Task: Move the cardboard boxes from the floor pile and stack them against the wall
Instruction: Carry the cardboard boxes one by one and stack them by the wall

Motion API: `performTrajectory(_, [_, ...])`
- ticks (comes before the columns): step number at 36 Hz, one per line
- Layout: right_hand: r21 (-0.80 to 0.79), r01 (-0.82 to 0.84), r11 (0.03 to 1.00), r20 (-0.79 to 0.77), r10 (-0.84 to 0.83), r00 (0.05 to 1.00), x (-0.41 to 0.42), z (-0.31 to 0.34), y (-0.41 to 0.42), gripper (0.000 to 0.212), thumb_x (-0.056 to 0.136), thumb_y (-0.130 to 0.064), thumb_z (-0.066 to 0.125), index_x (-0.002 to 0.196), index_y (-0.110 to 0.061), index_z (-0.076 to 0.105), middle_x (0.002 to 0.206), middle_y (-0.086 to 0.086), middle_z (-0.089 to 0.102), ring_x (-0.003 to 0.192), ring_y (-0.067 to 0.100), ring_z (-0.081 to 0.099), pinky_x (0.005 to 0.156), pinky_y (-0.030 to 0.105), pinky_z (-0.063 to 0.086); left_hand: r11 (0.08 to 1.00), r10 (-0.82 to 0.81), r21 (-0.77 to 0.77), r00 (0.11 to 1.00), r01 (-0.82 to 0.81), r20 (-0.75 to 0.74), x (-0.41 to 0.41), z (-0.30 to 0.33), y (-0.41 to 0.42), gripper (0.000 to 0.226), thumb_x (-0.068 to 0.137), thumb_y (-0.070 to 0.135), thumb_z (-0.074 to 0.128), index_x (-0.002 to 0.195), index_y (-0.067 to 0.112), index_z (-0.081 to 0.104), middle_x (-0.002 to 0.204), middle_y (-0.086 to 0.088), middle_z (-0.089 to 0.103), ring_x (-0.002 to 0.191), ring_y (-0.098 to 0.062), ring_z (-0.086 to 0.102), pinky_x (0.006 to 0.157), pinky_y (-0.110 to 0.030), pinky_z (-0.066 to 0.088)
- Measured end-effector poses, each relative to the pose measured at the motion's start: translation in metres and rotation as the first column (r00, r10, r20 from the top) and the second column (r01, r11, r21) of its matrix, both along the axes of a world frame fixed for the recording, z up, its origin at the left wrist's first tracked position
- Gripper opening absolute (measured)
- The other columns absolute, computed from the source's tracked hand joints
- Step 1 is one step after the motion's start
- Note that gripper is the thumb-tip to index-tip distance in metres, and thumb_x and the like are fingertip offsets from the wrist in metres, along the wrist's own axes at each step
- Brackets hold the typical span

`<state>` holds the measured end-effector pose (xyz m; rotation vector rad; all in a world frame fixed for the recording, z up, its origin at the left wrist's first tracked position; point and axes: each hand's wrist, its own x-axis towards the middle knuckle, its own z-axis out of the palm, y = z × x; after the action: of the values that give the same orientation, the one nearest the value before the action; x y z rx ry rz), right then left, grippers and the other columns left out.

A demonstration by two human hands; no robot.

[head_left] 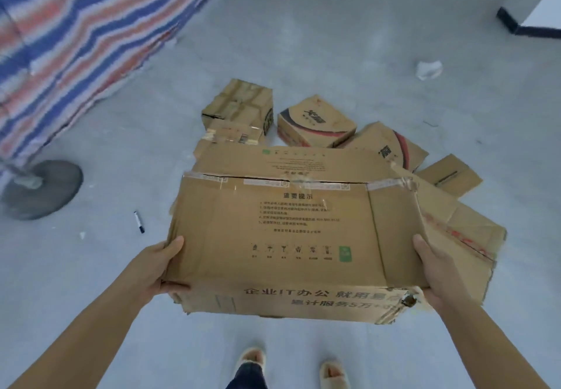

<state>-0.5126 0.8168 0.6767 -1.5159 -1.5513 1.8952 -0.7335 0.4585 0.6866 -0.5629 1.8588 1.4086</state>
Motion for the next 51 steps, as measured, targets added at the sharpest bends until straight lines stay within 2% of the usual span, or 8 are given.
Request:
performTrajectory(4, [-0.006,-0.14,0.99,-0.059,0.139,0.988,-0.023,0.01,0.016,0.041,0.101,-0.024,0.044,0.136,-0.003,0.047,0.109,0.003,0.061,0.097,0.023,0.058,0.089,0.039,0.042,0.986,0.167,0.006,0.985,-0.167,-0.039,0.051,0.008,-0.012,0.051,0.093,0.034,0.058,0.132,0.003,0.049,0.122,-0.014,0.058,0.103,-0.036,0.058,0.05,-0.043,0.059])
performTrajectory(8, [-0.016,-0.24,0.971,-0.08,0.238,0.968,-0.033,0.02,0.024,0.044,0.101,-0.023,0.044,0.141,-0.005,0.042,0.137,0.012,0.051,0.125,0.029,0.048,0.102,0.042,0.039,0.951,0.307,-0.004,0.949,-0.308,-0.072,0.109,0.017,-0.02,0.049,0.094,0.034,0.057,0.132,0.004,0.049,0.118,-0.012,0.058,0.103,-0.034,0.057,0.054,-0.045,0.059])
performTrajectory(15, [-0.045,-0.523,0.851,-0.08,0.519,0.851,-0.022,0.032,0.011,0.042,0.101,-0.026,0.045,0.136,-0.003,0.047,0.124,0.012,0.057,0.099,0.025,0.056,0.093,0.04,0.043,0.838,0.542,-0.01,0.836,-0.545,-0.082,0.231,0.024,-0.043,0.05,0.094,0.035,0.056,0.133,0.005,0.049,0.127,-0.013,0.056,0.111,-0.036,0.056,0.054,-0.043,0.06])
performTrajectory(19, [-0.039,-0.664,0.747,-0.055,0.661,0.748,-0.025,0.029,-0.014,0.044,0.1,-0.028,0.047,0.137,-0.004,0.047,0.128,0.015,0.056,0.109,0.029,0.053,0.101,0.046,0.042,0.73,0.681,-0.01,0.728,-0.684,-0.076,0.305,0.027,-0.062,0.048,0.095,0.034,0.055,0.133,0.005,0.049,0.125,-0.013,0.056,0.106,-0.036,0.057,0.055,-0.045,0.059])
performTrajectory(24, [-0.013,-0.826,0.563,-0.045,0.825,0.563,-0.015,0.022,-0.067,0.04,0.1,-0.026,0.047,0.132,-0.002,0.051,0.105,0.008,0.062,0.092,0.026,0.057,0.079,0.039,0.047,0.558,0.826,-0.019,0.558,-0.83,-0.084,0.406,0.034,-0.078,0.047,0.096,0.034,0.053,0.133,0.004,0.048,0.119,-0.014,0.057,0.1,-0.036,0.059,0.05,-0.042,0.058])
performTrajectory(33, [0.0,-0.988,0.152,-0.053,0.987,0.152,0.075,0.028,-0.196,0.037,0.096,-0.038,0.053,0.124,-0.013,0.058,0.114,0.008,0.063,0.103,0.029,0.06,0.096,0.049,0.047,0.176,0.978,-0.044,0.18,-0.983,-0.108,0.631,0.044,-0.095,0.053,0.096,0.034,0.052,0.138,0.003,0.044,0.129,-0.017,0.053,0.099,-0.04,0.059,0.051,-0.045,0.058])
performTrajectory(37, [0.006,-1.0,-0.003,-0.07,0.998,-0.004,0.151,0.027,-0.245,0.031,0.098,-0.034,0.05,0.116,-0.009,0.057,0.088,0.004,0.062,0.081,0.022,0.06,0.086,0.041,0.048,0.022,0.99,-0.053,0.029,-0.998,-0.137,0.742,0.046,-0.089,0.051,0.096,0.035,0.052,0.135,0.003,0.047,0.13,-0.016,0.052,0.097,-0.038,0.058,0.048,-0.044,0.058])
performTrajectory(51, [0.008,-0.845,-0.534,-0.078,0.842,-0.533,0.449,0.027,-0.394,0.041,0.099,-0.03,0.05,0.126,0.0,0.054,0.103,0.012,0.063,0.096,0.031,0.059,0.087,0.043,0.048,-0.48,0.874,-0.128,-0.46,-0.868,-0.159,1.087,0.06,-0.012,0.049,0.095,0.039,0.053,0.135,0.009,0.049,0.119,-0.014,0.056,0.095,-0.039,0.061,0.048,-0.046,0.058])
